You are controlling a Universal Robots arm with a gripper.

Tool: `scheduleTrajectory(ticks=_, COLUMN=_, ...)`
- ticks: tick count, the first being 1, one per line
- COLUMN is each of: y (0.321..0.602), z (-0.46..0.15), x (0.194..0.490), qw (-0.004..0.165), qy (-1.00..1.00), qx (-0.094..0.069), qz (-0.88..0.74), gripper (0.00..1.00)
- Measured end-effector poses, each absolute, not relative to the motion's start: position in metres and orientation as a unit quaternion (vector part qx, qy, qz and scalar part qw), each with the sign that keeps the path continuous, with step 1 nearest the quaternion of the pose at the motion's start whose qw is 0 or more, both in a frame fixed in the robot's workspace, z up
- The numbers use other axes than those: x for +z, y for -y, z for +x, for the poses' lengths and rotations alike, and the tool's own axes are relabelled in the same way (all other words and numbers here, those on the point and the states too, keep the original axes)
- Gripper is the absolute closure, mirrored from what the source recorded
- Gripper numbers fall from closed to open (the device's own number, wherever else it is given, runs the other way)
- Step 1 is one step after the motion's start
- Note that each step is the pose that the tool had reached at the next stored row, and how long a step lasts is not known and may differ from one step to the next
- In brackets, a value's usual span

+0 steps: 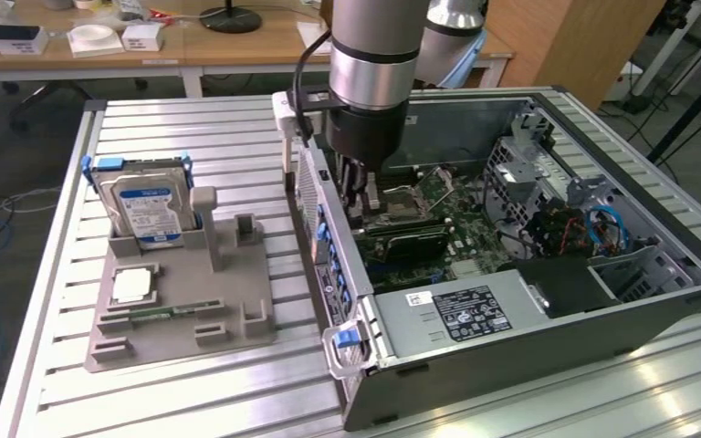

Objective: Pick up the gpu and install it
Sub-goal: 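Press down on the gpu until it lock into place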

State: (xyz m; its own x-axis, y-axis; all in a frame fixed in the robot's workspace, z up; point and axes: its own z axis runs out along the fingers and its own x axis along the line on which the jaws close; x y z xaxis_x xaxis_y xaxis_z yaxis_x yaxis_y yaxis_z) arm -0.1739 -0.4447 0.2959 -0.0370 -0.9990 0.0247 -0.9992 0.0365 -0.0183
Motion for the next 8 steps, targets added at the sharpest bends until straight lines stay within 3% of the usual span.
scheduleTrajectory(ticks=4, y=0.4444, z=-0.1736, x=0.2984, qw=0.001, qy=0.72, qx=0.015, qz=0.694, gripper=0.89)
scheduleTrajectory(ticks=8, y=0.4442, z=-0.1737, x=0.2986, qw=-0.016, qy=0.72, qx=0.011, qz=0.694, gripper=0.89)
